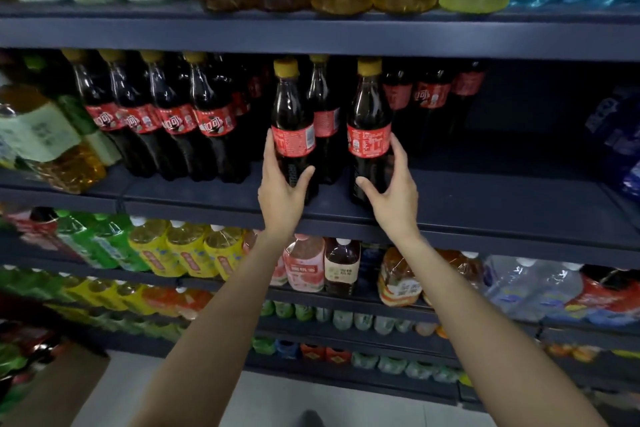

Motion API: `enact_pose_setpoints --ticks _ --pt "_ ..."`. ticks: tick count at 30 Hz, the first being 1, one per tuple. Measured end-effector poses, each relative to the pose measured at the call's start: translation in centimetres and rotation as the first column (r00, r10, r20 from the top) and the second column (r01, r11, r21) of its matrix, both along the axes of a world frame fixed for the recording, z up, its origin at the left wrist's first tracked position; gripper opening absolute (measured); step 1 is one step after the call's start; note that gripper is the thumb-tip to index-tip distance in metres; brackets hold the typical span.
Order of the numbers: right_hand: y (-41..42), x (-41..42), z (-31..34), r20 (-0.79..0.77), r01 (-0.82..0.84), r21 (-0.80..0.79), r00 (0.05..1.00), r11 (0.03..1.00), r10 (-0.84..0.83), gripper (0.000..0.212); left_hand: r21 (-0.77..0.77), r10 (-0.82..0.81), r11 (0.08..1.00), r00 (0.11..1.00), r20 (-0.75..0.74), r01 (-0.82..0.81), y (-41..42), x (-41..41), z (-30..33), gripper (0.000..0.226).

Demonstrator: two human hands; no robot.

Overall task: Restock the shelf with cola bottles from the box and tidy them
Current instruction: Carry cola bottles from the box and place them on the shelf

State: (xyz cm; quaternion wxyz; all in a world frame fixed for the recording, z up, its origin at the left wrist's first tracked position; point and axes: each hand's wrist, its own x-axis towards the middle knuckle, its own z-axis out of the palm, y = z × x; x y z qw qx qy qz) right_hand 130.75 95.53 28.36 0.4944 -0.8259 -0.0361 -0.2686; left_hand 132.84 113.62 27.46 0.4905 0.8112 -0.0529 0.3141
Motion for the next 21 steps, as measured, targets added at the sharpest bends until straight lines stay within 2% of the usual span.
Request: enact_pose_setpoints --ticks 3,7,11,14,17,21 --pt "0.6 0.3 -0.2 0.036 0.030 -0.007 0.999 1.000 -0.030 0.093 -0.060 0.080 0.995 0.996 0.028 -0.078 0.7 1.2 -0.1 0.086" --pt "1.9 0.6 -0.6 0.068 0.103 -0.038 0.993 0.994 -0.100 0.097 -0.080 0.112 0.990 0.993 -0.039 -0.114 1.5 4.5 0.7 0.086" --pt "2.6 1.9 -0.8 0.090 0.174 -0.035 0.981 0.984 -0.170 0.097 -0.017 0.062 0.998 0.995 -0.084 -0.064 1.5 8.4 1.3 0.084" --pt "2.7 3.0 -0.9 0.094 0.218 -0.029 0.972 0.975 -0.215 0.095 0.038 -0.037 0.999 0.997 -0.068 0.039 1.3 11.5 1.4 0.082" --pt "2.6 4.0 -0.9 0.095 0.215 -0.016 0.973 0.977 -0.213 0.096 0.060 -0.107 0.992 0.989 -0.098 0.113 0.8 14.3 1.8 0.080" --pt "2.6 5.0 -1.0 0.120 0.215 -0.043 0.971 0.976 -0.208 0.096 0.097 -0.140 0.985 0.989 -0.055 0.145 -0.3 17.3 1.7 0.076"
